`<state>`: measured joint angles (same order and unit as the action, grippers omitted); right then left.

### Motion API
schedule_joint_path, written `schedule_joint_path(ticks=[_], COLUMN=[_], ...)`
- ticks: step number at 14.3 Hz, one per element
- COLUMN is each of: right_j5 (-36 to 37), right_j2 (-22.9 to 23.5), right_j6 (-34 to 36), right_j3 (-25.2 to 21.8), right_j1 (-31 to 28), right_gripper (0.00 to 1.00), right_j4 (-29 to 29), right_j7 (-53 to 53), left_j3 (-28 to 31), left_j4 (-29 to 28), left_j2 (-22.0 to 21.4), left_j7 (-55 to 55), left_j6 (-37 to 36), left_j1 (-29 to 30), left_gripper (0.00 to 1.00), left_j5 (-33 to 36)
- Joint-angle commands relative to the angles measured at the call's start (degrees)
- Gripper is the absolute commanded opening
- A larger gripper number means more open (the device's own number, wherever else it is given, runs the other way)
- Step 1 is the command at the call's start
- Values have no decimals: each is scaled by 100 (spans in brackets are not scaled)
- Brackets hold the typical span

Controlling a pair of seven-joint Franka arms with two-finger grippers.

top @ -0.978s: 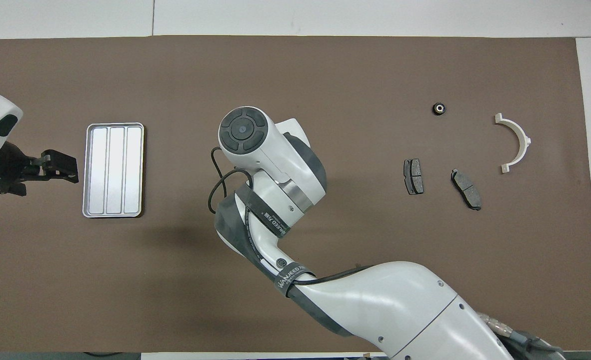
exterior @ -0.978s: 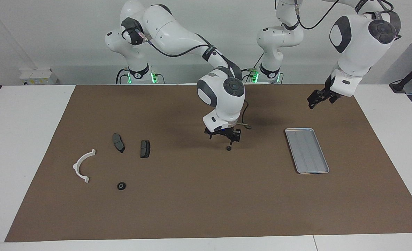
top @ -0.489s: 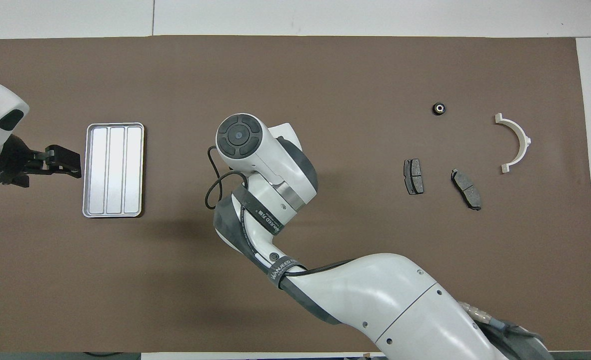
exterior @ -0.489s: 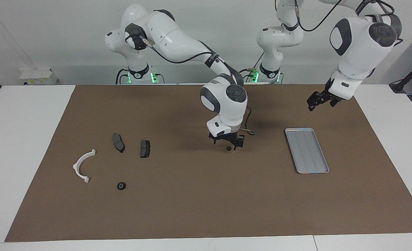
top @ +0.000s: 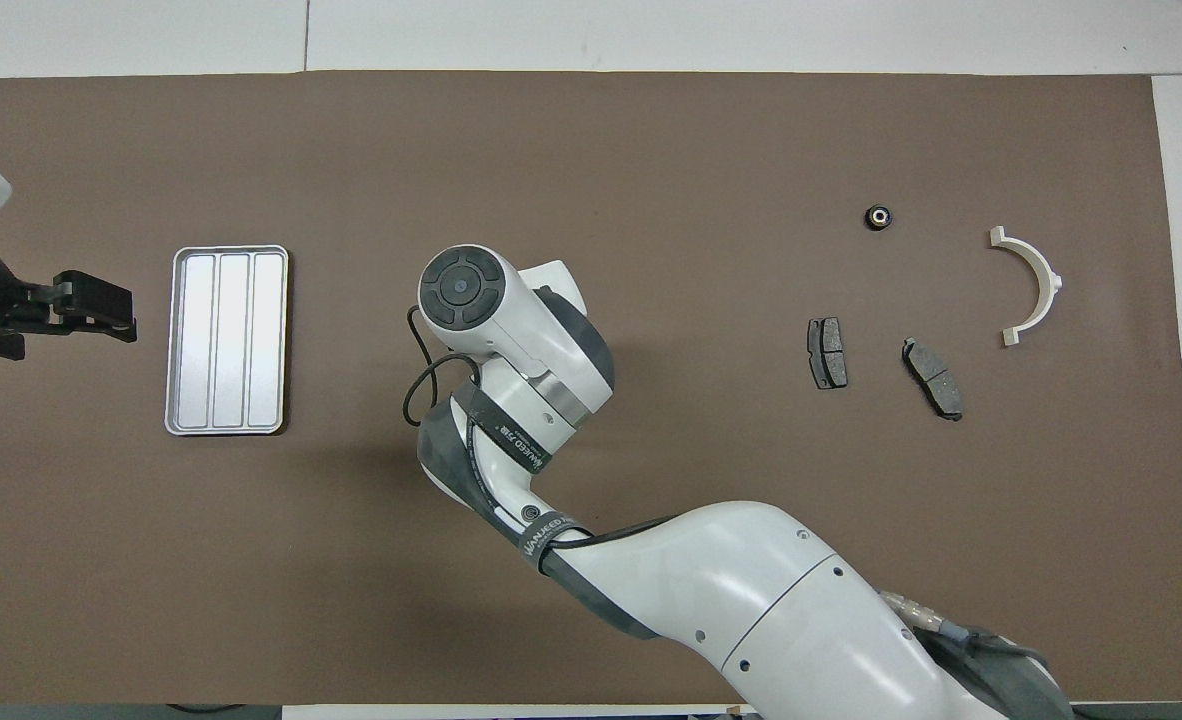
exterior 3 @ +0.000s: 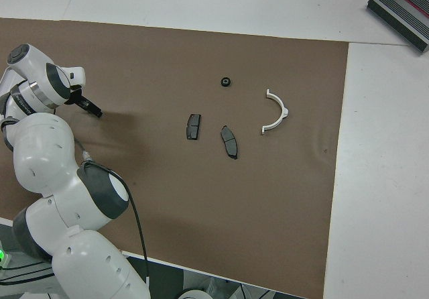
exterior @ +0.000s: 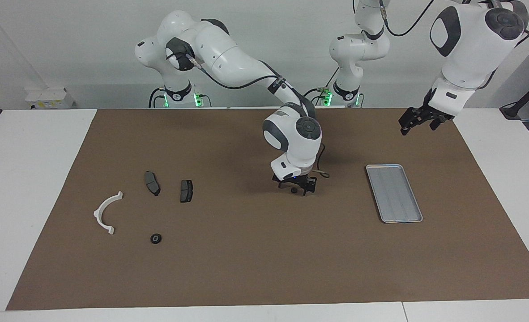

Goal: Place bearing gear from tray to pile
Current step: 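Carry the gear with the right gripper and release it beside the bearing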

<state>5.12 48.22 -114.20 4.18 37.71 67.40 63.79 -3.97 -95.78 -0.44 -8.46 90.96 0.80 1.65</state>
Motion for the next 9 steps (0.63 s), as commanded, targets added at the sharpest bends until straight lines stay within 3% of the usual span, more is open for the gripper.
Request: schedule_joint_path(ticks=[1,3,4,8,9], right_j5=[94,94,85,85,77], right_j2=[127,126,118,118,118], right_j6=[-14,3,3,3,3], right_j3=[-31,-23,-23,-14,-14], right_j1=[34,34,34,34,34], right_gripper=[89,69,50,0,0], right_j4=[-201,-201,-201,-201,-201], right_j7=[169,178,187,239,239], left_j3=[-7,-7,-16,10,10], left_j4=[139,113,86,95,95], left_j2=[96,88,88,87,88], left_j7=[90,73,64,38,37], left_j6=[-167,-123,-105,-87,-87], left_j1=[8,-1,-10,-45,-53], left_gripper=[100,100,100,100,100], left_j5=[-16,-24,-16,-16,-16])
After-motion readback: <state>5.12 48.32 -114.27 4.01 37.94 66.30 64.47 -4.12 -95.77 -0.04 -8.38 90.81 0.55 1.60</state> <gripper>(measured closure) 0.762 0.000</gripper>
